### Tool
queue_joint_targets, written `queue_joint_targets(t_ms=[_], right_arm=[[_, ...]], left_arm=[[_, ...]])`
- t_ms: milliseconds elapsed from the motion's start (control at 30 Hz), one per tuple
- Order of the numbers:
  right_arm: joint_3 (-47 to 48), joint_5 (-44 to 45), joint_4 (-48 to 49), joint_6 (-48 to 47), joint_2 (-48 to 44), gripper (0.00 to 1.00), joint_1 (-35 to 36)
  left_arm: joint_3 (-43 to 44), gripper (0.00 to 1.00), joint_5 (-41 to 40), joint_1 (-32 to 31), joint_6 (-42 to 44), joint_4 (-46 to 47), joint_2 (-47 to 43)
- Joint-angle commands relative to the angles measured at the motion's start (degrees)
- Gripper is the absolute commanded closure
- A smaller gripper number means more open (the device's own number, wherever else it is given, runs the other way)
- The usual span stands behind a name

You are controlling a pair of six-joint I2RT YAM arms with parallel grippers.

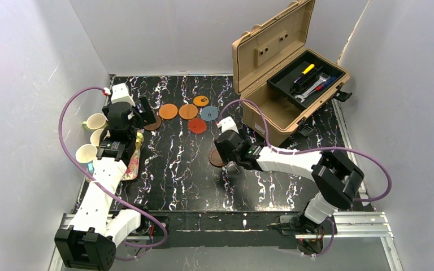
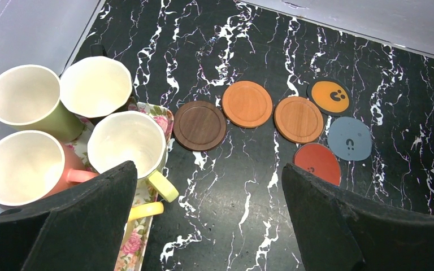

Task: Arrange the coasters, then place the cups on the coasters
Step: Move the coaster to the center of the board.

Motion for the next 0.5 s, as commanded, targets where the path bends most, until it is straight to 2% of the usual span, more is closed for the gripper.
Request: queue_joint_targets(t_ms=[0, 300, 467], right_arm=[[3.34, -5.74, 2.38, -1.48, -1.96, 0.23, 0.67], [9.09, -9.02, 2.69, -1.61, 6.39, 0.11, 4.61], [13.32, -8.82, 0.34, -0.01, 11.65, 0.10, 5.56]], left_arm=[[-0.72, 0.02, 0.42, -0.17, -0.40, 0.81, -0.96], [-0.89, 0.02, 1.02, -0.49, -0.91, 0.99, -0.80], [-0.98, 0.02, 1.03, -0.79, -0.93, 1.09, -0.55]])
